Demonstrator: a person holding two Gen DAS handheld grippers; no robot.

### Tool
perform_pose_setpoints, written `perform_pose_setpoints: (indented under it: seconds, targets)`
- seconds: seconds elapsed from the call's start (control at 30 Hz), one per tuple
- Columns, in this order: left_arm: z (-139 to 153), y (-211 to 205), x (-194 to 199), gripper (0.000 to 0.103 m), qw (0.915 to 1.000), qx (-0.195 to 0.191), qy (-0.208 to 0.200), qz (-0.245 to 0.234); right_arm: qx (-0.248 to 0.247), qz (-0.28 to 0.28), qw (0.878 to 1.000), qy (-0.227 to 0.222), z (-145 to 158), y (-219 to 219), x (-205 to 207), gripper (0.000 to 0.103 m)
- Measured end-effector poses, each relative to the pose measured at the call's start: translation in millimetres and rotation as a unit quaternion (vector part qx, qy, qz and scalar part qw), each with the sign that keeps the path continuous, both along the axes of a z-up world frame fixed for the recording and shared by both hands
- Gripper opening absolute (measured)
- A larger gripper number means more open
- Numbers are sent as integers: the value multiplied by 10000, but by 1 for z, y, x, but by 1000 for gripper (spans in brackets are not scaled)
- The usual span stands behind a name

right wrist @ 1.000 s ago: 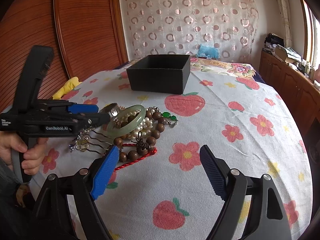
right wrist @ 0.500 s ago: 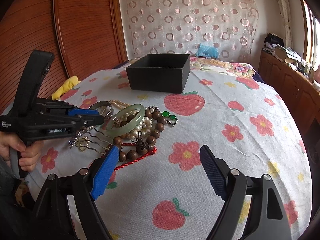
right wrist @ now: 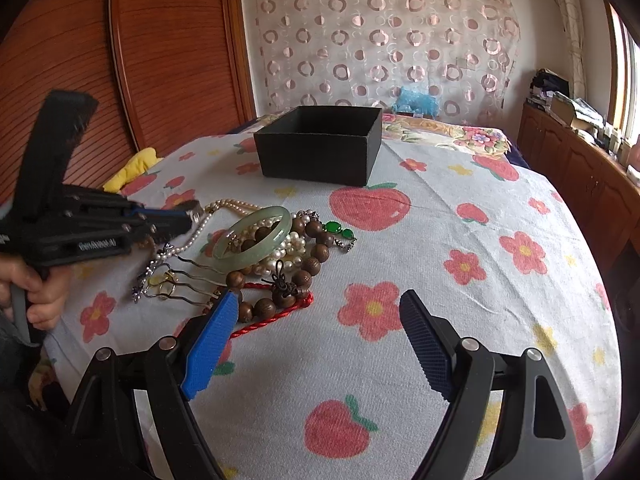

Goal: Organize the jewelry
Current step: 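Close the left tool on the silver bangle while the right tool grasps the jade bangle, then carry both bangles over the black box with both tools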

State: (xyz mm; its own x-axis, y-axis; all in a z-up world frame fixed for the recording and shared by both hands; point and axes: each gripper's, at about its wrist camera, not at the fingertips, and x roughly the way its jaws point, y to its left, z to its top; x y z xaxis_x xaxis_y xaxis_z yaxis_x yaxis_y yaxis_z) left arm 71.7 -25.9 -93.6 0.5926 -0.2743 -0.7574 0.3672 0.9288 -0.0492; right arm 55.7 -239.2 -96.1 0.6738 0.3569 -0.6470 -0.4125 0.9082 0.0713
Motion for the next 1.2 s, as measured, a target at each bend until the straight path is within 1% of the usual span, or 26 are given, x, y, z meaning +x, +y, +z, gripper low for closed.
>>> perform_pose_setpoints:
  seconds: [0.2, 0.27, 0.33, 0.37, 0.43, 0.47, 0.53, 0.63, 0.7, 0.93, 0.97, 1.0, 1.13, 1.2]
  targets:
    - [27, 8, -4, 2, 9992, -208, -324, 94, 5, 113, 9997, -209, 24, 4, 14, 85]
    - [36, 10, -4, 2, 9987, -224, -433, 132, -39, 228, 9995, -207, 28, 9, 23, 77]
    - [40, 12, -3, 2, 9984, -229, -494, 173, -75, 380, 9992, -86, 27, 17, 37, 66]
    - [42, 13, -2, 2, 9982, -241, -511, 205, -87, 457, 9989, -9, 25, 21, 43, 63]
    - [44, 15, 0, 2, 9980, -246, -532, 252, -113, 620, 9979, 147, 21, 31, 54, 50]
    - [45, 16, 1, 2, 9978, -248, -550, 284, -137, 689, 9973, 213, 18, 36, 58, 47]
    - [46, 18, 2, 2, 9976, -254, -572, 310, -186, 783, 9961, 354, 13, 45, 66, 34]
    - [49, 20, 4, 2, 9972, -255, -612, 345, -273, 864, 9947, 488, 6, 56, 75, 23]
    - [50, 22, 4, 2, 9971, -257, -626, 360, -396, 918, 9934, 554, 3, 63, 77, 20]
    - [51, 22, 6, 3, 9967, -244, -671, 389, -773, 1026, 9899, 595, 1, 77, 83, 20]
    - [52, 22, 7, 3, 9966, -248, -676, 390, -816, 1049, 9894, 590, 1, 78, 85, 18]
    - [52, 22, 9, 3, 9966, -256, -678, 389, -853, 1068, 9889, 581, 2, 79, 85, 11]
    - [52, 22, 10, 3, 9966, -228, -675, 406, -833, 1136, 9888, 496, 5, 75, 85, 10]
    - [53, 21, 11, 3, 9965, -223, -686, 414, -757, 1129, 9900, 372, 12, 71, 84, 9]
